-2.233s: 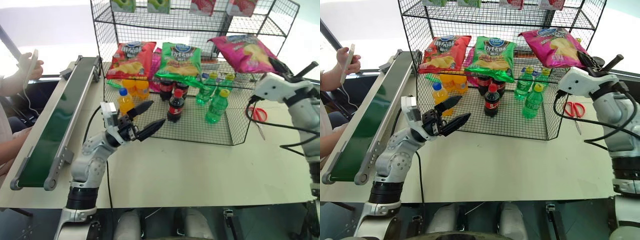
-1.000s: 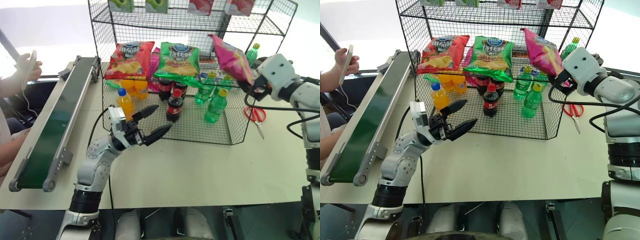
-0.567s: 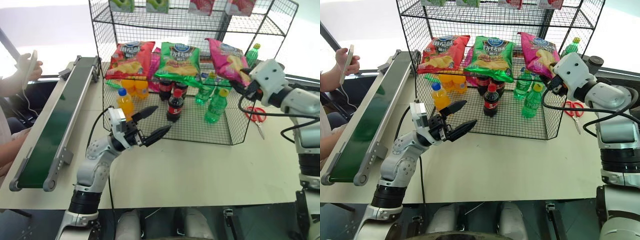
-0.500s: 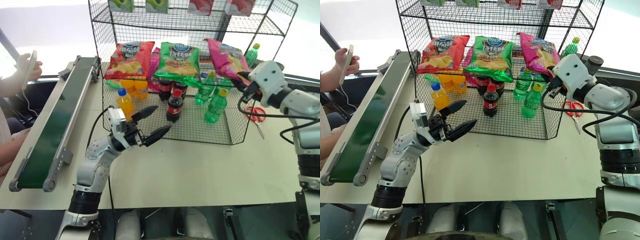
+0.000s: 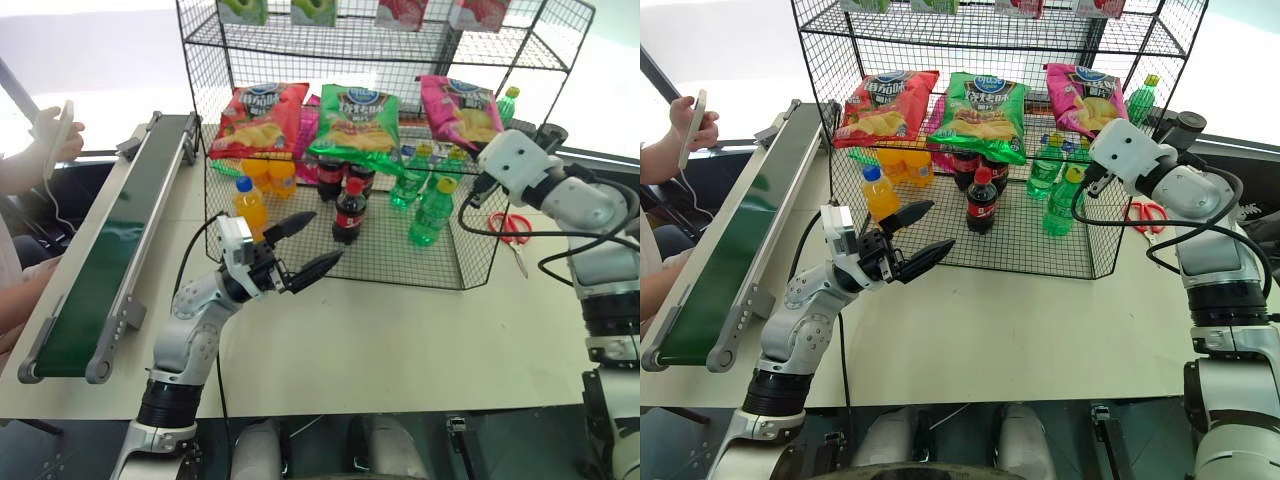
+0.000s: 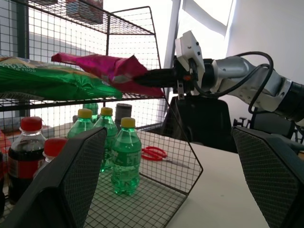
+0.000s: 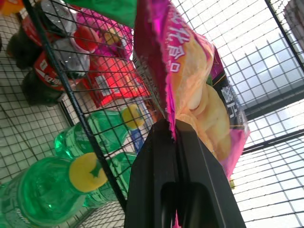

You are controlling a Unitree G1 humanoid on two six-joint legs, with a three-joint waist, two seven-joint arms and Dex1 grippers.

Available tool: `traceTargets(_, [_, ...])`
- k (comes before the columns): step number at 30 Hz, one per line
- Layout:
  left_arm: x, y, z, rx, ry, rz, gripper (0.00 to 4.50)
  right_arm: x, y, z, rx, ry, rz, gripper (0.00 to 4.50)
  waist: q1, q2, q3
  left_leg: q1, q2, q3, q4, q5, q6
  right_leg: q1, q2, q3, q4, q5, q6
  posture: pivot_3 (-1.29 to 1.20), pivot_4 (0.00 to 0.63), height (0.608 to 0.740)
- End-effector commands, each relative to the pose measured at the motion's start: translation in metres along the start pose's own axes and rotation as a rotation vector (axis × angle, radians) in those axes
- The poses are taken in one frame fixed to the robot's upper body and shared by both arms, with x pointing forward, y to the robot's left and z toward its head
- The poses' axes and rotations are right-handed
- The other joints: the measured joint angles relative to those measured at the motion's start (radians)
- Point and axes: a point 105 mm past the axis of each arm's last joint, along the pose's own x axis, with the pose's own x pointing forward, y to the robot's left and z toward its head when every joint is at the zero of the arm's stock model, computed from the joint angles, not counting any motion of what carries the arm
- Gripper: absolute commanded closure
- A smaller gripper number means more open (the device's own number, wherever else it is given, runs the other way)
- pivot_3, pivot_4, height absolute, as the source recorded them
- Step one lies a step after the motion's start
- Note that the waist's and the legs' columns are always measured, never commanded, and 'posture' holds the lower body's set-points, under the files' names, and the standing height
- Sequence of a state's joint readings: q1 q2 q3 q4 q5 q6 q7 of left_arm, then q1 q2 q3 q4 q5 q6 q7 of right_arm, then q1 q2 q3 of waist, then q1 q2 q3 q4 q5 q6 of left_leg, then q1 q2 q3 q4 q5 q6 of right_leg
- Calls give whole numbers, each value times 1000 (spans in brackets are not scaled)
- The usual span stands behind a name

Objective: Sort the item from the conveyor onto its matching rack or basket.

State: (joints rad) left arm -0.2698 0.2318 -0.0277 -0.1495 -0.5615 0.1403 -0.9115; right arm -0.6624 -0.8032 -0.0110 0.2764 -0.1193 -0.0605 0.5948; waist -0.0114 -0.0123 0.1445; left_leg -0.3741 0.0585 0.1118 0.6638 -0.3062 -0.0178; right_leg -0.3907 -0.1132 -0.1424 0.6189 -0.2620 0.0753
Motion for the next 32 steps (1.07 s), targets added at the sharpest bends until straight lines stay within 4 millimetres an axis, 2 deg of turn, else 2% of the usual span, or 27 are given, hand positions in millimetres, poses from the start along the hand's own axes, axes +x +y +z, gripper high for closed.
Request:
traceTargets(1, [3, -6, 9, 41, -22, -24, 0, -10, -12, 8, 74, -52, -10, 3725, 0, 0, 0, 0, 0, 0, 0, 0, 0, 0, 0, 0, 0, 0, 0, 0, 150, 738])
traceTargets(6, [-1, -3, 9, 54, -5, -15, 0, -24, -20, 24, 193, -137, -7, 1365, 0, 0, 0, 0, 1, 0, 0, 0, 0, 0, 0, 0, 0, 0, 0, 0, 150, 738])
traceTargets(9, [-6, 4, 9, 68, 23, 10, 0, -39, -12, 39, 282, -210, 87, 31, 0, 0, 0, 0, 2, -1, 0, 0, 0, 0, 1, 0, 0, 0, 0, 0, 150, 738])
traceTargets(14, [-25, 18, 15, 75, 116, 69, 0, -73, 6, 68, 547, -369, 231, 31, 2, 0, 0, 0, 2, -1, 0, -4, 7, 0, 1, 0, 0, 0, 0, 0, 150, 738])
traceTargets(16, [-39, 28, 19, 107, 178, 114, 0, -86, 13, 69, 625, -373, 271, 31, 1, 0, 0, 0, 3, -2, 0, -5, 8, 0, 0, -1, 0, 0, 0, 0, 150, 738])
traceTargets(21, [-78, 49, 29, 163, 324, 186, 0, -112, 53, 66, 700, -315, 392, 31, 3, 0, 0, 0, 3, -2, 0, -5, 8, 0, 0, -1, -1, 0, 0, 0, 150, 738])
traceTargets(24, [-101, 59, 29, 206, 395, 217, 0, -118, 79, 64, 743, -281, 456, 31, 3, 0, 0, 0, 3, -2, 0, -5, 8, 0, 0, -1, -1, 0, 0, 0, 150, 738])
traceTargets(27, [-114, 66, 27, 210, 447, 252, 0, -122, 92, 57, 769, -249, 479, 31, 2, 1, 0, 0, 3, -2, 0, -5, 9, 0, 0, -1, -1, 0, -1, 0, 150, 738])
traceTargets(32, [-125, 70, 30, 229, 467, 253, 0, -135, 92, 32, 762, -168, 471, 31, 5, 0, 0, -1, 3, -2, 0, -5, 9, -1, 0, -1, -2, 0, -1, 0, 150, 738])
